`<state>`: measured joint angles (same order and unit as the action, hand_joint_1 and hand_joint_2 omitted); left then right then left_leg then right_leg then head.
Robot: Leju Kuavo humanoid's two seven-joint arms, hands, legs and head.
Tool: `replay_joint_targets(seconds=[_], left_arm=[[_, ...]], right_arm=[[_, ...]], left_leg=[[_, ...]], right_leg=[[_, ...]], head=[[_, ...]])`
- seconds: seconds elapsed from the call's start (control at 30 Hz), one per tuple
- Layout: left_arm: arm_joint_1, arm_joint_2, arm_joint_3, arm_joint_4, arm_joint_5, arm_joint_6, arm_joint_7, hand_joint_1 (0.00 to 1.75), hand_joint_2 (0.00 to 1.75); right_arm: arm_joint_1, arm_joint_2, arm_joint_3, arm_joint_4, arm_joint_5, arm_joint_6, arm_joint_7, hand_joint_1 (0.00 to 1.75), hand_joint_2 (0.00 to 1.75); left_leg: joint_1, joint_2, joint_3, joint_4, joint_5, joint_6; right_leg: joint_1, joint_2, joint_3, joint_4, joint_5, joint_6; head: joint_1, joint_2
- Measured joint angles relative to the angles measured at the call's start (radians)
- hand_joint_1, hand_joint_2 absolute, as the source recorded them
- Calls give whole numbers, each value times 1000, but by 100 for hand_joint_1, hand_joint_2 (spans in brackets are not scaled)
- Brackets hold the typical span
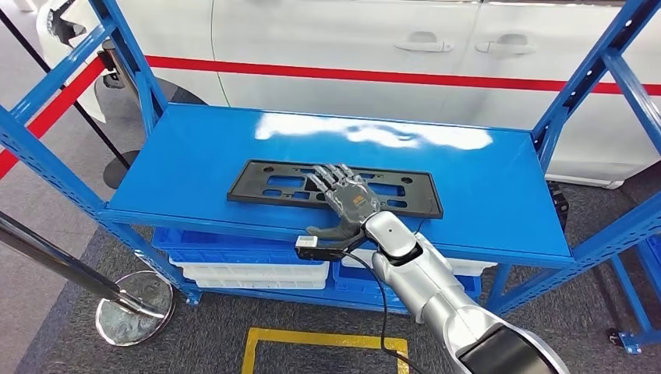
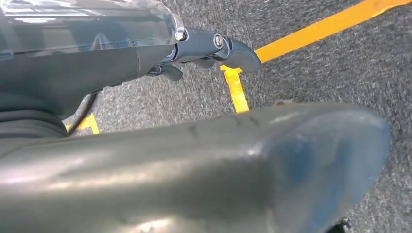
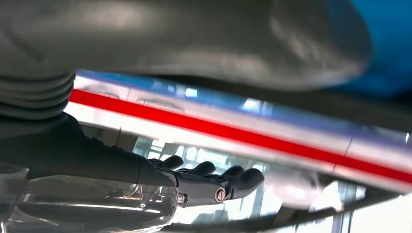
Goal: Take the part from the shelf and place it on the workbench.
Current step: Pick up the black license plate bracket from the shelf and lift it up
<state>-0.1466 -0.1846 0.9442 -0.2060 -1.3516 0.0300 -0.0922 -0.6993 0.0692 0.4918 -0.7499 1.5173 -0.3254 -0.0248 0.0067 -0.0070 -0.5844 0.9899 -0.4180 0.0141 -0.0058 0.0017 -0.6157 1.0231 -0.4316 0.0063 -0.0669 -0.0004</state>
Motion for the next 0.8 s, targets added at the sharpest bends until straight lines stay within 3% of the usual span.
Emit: replay_joint_targets(seconds=[0.07, 0.13, 0.17, 0.2, 0.23, 0.27, 0.33, 0.37, 0.47, 0.53, 0.63, 0.67, 0.7, 0.73, 0.8], left_arm=[[-2, -1, 0, 0, 0, 0, 0, 0, 0], [-2, -1, 0, 0, 1, 0, 0, 0, 0], [-1, -1, 0, 0, 2, 0, 0, 0, 0], [0, -1, 0, 0, 2, 0, 1, 0, 0], [1, -1, 0, 0, 2, 0, 1, 0, 0], [1, -1, 0, 0, 3, 0, 1, 0, 0], [0, -2, 0, 0, 3, 0, 1, 0, 0], [0, -2, 0, 0, 3, 0, 1, 0, 0], [0, -2, 0, 0, 4, 2, 0, 0, 0], [1, -2, 0, 0, 6, 3, -2, 0, 0], [4, -2, 0, 0, 9, 3, -4, 0, 0], [6, -2, 0, 0, 10, 3, -4, 0, 0], [8, -1, 0, 0, 11, 3, -4, 0, 0], [10, -1, 0, 0, 11, 4, -5, 0, 0], [9, -1, 0, 0, 12, 5, -7, 0, 0]], right_arm=[[-18, 2, 0, 59, 22, 27, 10, 0, 175], [-29, 3, 1, 118, 39, 44, 20, 0, 175], [-31, 3, 3, 143, 44, 47, 24, 0, 175], [-34, 4, 4, 164, 48, 48, 28, 0, 175], [-38, 5, 6, 180, 49, 48, 29, 0, 175], [-44, 6, 7, 194, 51, 48, 31, 0, 175], [-59, 11, 11, 216, 52, 52, 38, 0, 175], [-64, 13, 15, 225, 53, 55, 44, 35, 175], [-76, 23, 34, 251, 52, 54, 65, 165, 175], [-80, 33, 40, 262, 44, 35, 72, 175, 175], [-73, 42, 41, 270, 20, 4, 66, 175, 175], [-70, 43, 41, 272, 15, -4, 63, 175, 175], [-68, 45, 41, 274, 10, -10, 60, 175, 175], [-67, 46, 40, 275, 5, -17, 56, 175, 175], [-66, 49, 34, 270, -7, -31, 42, 175, 175]], left_leg=[[3, 1, 3, -7, 6, 8], [3, 0, 2, -7, 6, 11], [3, 0, 2, -5, 5, 12], [3, -1, 2, -3, 4, 11], [3, -1, 3, -1, 2, 9], [3, -2, 4, 3, -1, 6], [0, -2, 2, 13, -9, -3], [-2, -2, 1, 16, -12, -8], [-1, -2, 2, 17, -16, -23], [2, -1, -13, 57, -47, -33], [6, 1, -98, 247, -143, -46], [7, 1, -120, 298, -160, -48], [7, 1, -125, 314, -158, -49], [7, 1, -108, 285, -137, -48], [7, 2, -30, 142, -79, -42]], right_leg=[[-2, 0, -40, 89, -54, 7], [-2, 0, -104, 224, -114, 12], [-4, 0, -124, 265, -124, 14], [-5, 0, -126, 269, -113, 15], [-7, -1, -107, 230, -85, 15], [-9, -1, -73, 161, -48, 14], [-9, 0, -11, 36, -4, 8], [-7, 0, 3, 7, 2, 4], [-6, 0, 7, -4, 2, -14], [-9, -3, 9, -9, 5, -25], [-9, -10, 6, -10, 7, -33], [-8, -12, 4, -9, 8, -34], [-8, -12, 3, -9, 9, -34], [-8, -13, 2, -9, 10, -33], [-8, -13, 2, -6, 14, -28]], head=[[0, 0], [0, 0], [0, 0], [0, 0], [0, 0], [0, 0], [0, 0], [0, 0], [0, 0], [0, 0], [0, 0], [0, 0], [0, 0], [0, 0], [0, 0]])
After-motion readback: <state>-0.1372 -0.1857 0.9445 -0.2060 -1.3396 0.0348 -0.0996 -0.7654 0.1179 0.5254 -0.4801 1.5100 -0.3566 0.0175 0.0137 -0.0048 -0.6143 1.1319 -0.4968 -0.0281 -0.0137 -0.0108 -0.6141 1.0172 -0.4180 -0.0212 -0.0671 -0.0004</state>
